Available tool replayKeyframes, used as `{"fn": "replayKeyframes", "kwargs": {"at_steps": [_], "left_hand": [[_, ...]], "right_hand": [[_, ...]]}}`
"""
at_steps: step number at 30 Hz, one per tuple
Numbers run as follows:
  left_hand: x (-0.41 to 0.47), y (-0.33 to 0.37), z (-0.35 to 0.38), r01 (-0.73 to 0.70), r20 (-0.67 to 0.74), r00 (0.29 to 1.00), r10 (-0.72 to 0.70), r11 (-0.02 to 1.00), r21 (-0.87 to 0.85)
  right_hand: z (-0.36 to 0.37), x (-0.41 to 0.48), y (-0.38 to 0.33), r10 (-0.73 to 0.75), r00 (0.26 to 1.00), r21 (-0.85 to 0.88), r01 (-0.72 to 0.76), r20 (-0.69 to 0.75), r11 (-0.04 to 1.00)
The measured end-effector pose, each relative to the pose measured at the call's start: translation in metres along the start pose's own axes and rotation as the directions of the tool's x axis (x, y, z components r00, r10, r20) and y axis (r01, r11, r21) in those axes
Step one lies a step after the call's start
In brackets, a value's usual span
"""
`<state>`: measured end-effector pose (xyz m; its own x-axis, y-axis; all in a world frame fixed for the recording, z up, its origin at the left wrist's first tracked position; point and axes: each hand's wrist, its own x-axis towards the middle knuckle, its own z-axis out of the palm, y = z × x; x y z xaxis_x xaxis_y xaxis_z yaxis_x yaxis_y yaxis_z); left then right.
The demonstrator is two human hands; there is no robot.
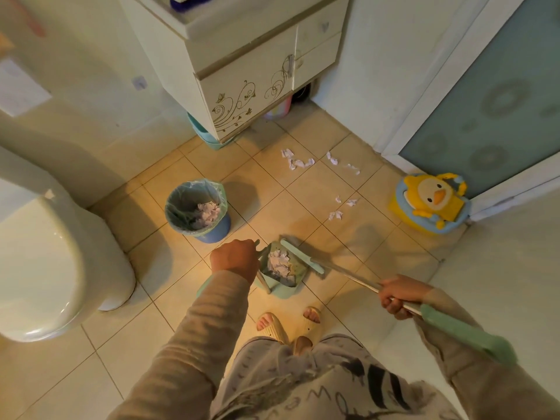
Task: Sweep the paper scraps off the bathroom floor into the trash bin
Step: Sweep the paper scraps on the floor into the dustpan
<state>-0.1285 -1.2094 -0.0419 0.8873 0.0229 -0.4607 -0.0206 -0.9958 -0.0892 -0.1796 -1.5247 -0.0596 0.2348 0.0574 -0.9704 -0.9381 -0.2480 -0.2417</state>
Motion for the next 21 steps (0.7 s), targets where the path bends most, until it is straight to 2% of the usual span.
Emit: {"fn": "replayKeyframes", "kwargs": {"at_steps": [7,16,21], "left_hand": [[0.001,-0.012,-0.001,-0.082,-0.068,0.994,0.085,0.996,0.033],[0.034,0.023,-0.031,-0.192,-0.086,0.976,0.199,0.978,0.08],[0.054,0.056,-0.049,-0.224,-0.075,0.97,0.23,0.971,0.084]], "right_hand": [[0.024,0.008,0.019,-0.027,0.998,0.249,0.042,-0.062,0.968],[0.009,0.018,0.027,-0.071,0.973,0.322,0.141,-0.219,0.936],[-0.022,0.019,0.015,-0.065,0.967,0.349,0.151,-0.247,0.925]]}}
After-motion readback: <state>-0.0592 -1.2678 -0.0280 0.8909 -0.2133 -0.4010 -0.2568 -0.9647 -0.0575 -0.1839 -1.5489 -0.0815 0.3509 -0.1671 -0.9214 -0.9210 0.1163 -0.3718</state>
